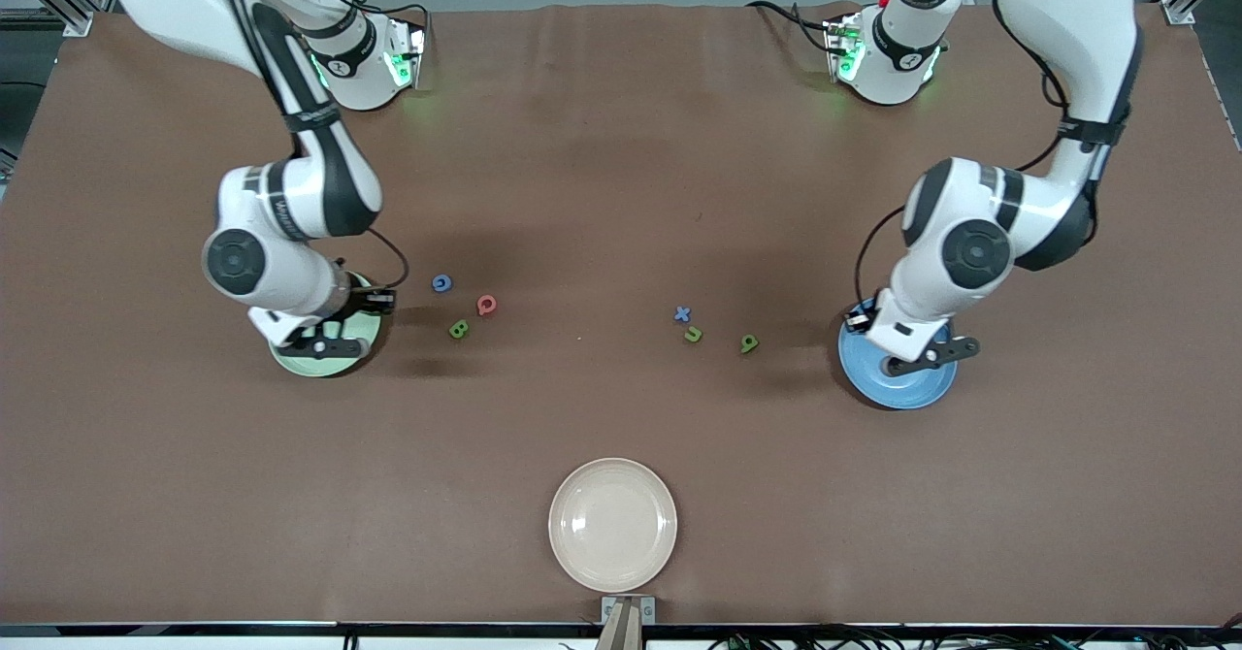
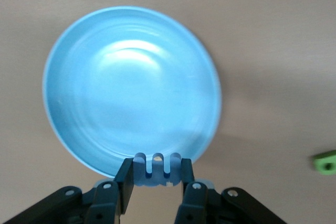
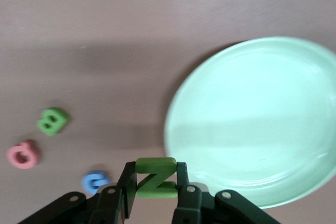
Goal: Sort upper and lower case letters into plates
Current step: 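Place the blue letter in the blue plate while the right gripper drops N, then reach the left gripper to green b while the right gripper reaches B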
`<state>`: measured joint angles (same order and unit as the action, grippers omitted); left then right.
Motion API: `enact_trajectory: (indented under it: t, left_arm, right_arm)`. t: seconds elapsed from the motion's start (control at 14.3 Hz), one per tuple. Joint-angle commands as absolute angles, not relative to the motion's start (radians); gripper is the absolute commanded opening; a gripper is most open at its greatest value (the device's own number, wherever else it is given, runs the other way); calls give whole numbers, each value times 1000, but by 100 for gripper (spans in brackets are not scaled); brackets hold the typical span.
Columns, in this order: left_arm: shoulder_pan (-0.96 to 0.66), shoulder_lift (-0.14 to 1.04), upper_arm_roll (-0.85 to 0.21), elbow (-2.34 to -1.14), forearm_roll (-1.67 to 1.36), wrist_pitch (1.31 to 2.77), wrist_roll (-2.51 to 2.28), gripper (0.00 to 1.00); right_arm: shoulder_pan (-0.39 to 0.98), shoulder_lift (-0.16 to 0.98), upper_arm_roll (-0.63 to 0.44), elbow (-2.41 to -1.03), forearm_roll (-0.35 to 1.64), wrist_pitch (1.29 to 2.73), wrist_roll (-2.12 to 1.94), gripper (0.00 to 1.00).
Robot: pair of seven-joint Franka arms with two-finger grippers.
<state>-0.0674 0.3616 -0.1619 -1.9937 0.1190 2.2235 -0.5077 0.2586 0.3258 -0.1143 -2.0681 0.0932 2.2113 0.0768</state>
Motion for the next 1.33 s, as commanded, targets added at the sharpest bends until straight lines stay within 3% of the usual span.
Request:
enact_trajectory:
  t: [0.0,0.49,0.7,0.77,0.84,0.91,0.98,1.19,1.26]
  left_arm:
    - [-16,366,-172,-2023,141,2250,-383,21]
    - [49,416,-172,-2101,141,2405,-183,22]
    - [48,416,-170,-2151,153,2450,-178,22]
    - [49,414,-172,-2164,179,2459,-178,22]
    - [52,413,-172,-2175,190,2462,-178,23]
    - [57,413,-172,-2184,192,2473,-178,23]
    - [57,414,-172,-2192,192,2486,-178,23]
    - [58,416,-172,-2203,192,2511,-178,25]
    - [58,411,-172,-2201,193,2511,-176,33]
  right_arm:
    - [184,311,-101,-2109,77,2226,-35,2]
    - [120,340,-103,-2200,75,2373,-89,2]
    - [101,379,-103,-2198,74,2378,-87,11]
    - [98,382,-101,-2197,75,2373,-87,19]
    - [88,383,-101,-2197,75,2373,-86,34]
    - [80,385,-100,-2197,75,2373,-86,71]
    - [77,384,-100,-2195,77,2365,-86,100]
    - [87,367,-98,-2152,78,2283,-74,100]
    - [90,358,-92,-2123,87,2234,-69,100]
